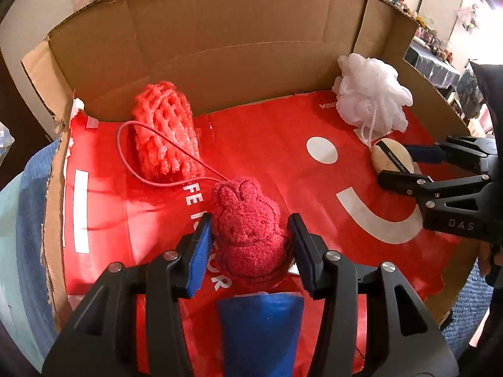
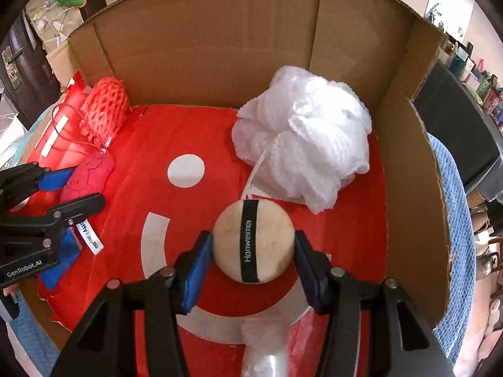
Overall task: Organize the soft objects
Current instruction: 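Open the left tool on the yarn ball while the right tool releases the puff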
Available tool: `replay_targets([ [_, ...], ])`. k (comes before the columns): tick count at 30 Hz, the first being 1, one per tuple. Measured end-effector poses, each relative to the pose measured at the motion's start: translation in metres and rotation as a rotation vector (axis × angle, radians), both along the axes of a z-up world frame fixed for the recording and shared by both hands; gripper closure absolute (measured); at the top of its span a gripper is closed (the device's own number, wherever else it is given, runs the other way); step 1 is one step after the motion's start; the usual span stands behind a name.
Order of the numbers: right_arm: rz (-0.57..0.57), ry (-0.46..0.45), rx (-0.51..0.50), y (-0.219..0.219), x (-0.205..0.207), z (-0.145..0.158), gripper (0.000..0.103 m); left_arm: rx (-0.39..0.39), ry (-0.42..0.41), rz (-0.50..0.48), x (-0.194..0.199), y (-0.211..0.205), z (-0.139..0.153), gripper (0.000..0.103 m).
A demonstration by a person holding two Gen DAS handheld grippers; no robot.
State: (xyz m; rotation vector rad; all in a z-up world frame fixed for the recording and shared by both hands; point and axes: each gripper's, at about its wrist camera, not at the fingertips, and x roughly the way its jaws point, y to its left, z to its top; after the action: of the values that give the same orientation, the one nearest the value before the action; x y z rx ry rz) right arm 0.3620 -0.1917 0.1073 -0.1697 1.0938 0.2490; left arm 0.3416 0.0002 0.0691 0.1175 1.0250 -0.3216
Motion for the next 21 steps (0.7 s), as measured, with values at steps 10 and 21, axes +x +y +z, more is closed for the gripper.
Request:
replay_targets([
  [10,-0.002,0.004,0.001,0.0025,0.0082,-0.0061,0.047,0.001,0.006,0.000,0.0023,-0.0009,-0.0026,0.056],
  [21,-0.001,0.004,0.000,0.0022,0.0077,-0.0067,0.044,-0.004,0.016,0.001,0.0048,-0.0005,-0.0050,0.053],
])
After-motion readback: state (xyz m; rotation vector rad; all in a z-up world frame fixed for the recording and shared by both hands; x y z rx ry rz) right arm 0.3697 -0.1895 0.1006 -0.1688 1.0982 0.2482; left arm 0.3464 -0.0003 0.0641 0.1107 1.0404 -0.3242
